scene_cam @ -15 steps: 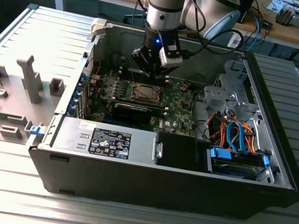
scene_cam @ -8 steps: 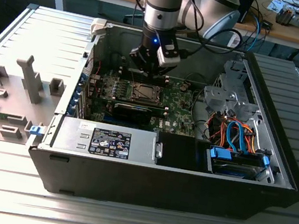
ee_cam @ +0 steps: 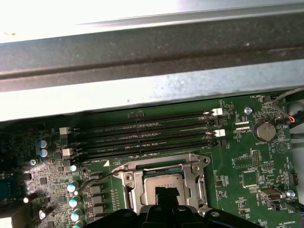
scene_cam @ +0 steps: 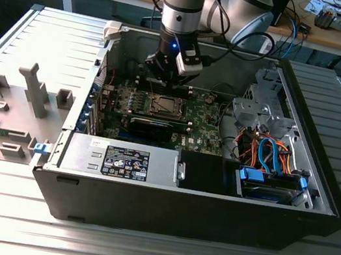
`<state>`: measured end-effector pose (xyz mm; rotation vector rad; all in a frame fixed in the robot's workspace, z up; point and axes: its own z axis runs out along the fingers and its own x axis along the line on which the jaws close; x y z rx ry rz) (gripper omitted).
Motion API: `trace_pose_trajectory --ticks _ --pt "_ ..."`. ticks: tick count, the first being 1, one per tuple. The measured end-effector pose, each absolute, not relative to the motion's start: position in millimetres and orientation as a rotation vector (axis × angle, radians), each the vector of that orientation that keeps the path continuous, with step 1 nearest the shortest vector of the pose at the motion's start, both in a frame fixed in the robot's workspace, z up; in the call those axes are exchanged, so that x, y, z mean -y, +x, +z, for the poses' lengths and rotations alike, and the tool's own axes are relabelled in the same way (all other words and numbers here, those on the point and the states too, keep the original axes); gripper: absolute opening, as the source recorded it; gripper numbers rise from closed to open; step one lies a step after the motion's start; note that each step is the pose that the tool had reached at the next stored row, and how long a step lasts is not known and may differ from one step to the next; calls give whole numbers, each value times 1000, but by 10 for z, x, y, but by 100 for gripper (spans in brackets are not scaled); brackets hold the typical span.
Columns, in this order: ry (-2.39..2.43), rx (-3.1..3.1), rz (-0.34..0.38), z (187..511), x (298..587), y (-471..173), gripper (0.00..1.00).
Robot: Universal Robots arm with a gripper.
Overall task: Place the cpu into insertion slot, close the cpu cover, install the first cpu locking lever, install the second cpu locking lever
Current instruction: 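Install the first cpu locking lever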
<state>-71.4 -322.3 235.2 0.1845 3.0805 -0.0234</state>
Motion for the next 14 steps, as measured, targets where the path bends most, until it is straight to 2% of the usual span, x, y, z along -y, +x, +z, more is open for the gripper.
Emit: trace_pose_trajectory --ticks 14 --pt "185 -3081 -23 2352 3223 -769 11"
